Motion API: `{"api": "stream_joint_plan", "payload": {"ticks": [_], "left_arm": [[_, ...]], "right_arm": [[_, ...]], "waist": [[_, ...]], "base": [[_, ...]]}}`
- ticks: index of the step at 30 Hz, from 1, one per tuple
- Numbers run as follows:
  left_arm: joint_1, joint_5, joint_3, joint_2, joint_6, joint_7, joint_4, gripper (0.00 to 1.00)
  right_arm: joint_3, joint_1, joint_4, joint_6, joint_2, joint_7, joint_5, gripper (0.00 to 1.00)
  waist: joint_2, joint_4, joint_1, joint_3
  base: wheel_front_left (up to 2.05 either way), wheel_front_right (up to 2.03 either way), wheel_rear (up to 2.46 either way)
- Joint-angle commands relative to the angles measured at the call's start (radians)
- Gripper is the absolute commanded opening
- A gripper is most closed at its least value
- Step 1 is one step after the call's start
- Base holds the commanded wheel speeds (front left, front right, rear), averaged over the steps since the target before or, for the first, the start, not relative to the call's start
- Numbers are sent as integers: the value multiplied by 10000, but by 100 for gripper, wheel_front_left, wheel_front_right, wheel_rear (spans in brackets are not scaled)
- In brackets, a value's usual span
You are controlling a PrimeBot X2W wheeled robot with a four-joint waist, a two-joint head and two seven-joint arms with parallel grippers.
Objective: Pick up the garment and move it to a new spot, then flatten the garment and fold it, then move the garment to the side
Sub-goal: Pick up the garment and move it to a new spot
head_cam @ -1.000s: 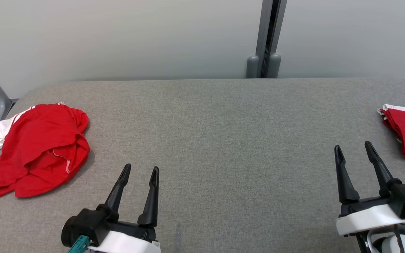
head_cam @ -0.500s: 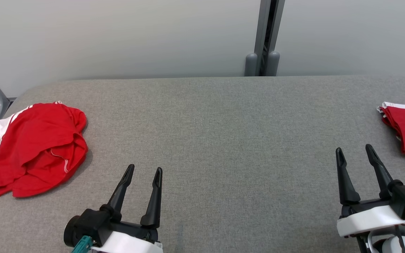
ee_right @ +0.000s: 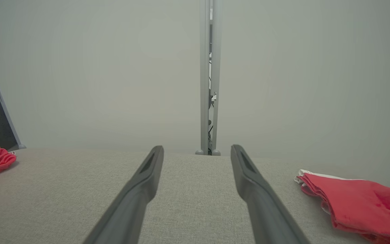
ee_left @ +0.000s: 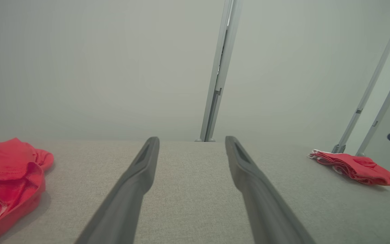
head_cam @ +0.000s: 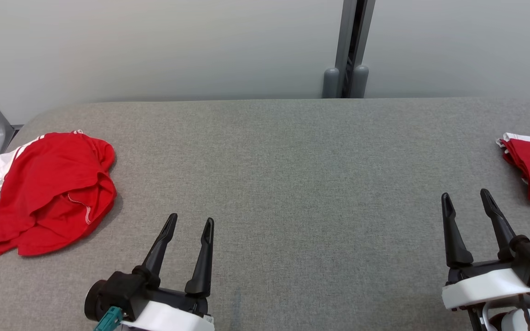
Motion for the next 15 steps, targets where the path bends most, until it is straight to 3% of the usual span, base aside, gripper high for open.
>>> {"api": "stream_joint_plan", "payload": {"ticks": [1, 10, 15], "left_arm": [[-173, 47, 21, 41, 28, 1, 21, 100], [-213, 44, -19, 41, 44, 2, 67, 100], [-428, -19, -197, 43, 7, 2, 90, 100]], "right_arm": [[-41, 52, 6, -7, -30, -48, 6, 100], [-63, 45, -3, -7, -30, -48, -35, 100], [12, 128, -99, -7, -30, -48, 92, 100]], "waist": [[0, 20, -1, 10], [0, 199, -1, 47], [0, 722, -1, 246]], "base": [[0, 0, 0], [0, 0, 0], [0, 0, 0]]}}
